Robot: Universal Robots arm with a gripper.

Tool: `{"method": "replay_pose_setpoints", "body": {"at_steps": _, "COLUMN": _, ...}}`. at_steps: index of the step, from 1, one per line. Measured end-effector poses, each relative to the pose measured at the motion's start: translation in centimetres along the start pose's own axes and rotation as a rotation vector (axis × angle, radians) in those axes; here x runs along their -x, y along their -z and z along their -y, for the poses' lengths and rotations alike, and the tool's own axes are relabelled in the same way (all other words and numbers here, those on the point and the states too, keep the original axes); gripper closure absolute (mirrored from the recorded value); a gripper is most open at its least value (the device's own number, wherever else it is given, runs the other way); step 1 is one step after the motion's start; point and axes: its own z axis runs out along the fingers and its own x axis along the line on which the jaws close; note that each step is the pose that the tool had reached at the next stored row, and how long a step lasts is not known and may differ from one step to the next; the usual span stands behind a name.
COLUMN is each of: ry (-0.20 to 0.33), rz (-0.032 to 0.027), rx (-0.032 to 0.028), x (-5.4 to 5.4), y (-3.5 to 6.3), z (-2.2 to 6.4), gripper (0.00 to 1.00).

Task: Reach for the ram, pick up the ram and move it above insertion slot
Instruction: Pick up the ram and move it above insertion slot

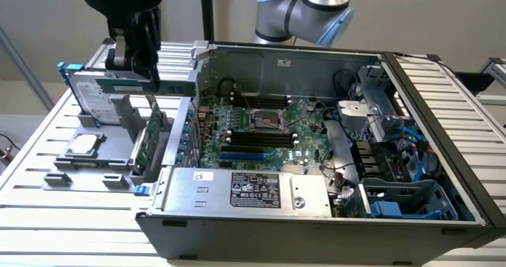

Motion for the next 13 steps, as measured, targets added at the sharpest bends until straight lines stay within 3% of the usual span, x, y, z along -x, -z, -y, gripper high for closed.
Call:
{"method": "replay_pose_setpoints", "body": {"at_steps": 2, "ry": 0.000, "rz": 0.0069, "rx": -0.0002, "x": 0.0, "y": 0.09, "z": 0.92, "gripper": 0.87}}
{"method": "replay_pose_setpoints", "body": {"at_steps": 6, "ry": 0.000, "rz": 0.0153, "rx": -0.0002, "x": 0.0, "y": 0.20, "z": 2.73, "gripper": 0.87}}
{"method": "replay_pose_setpoints", "body": {"at_steps": 13, "ry": 0.001, "rz": 0.0193, "rx": 0.0001, "x": 0.0, "y": 0.33, "z": 5.91, "gripper": 0.87}}
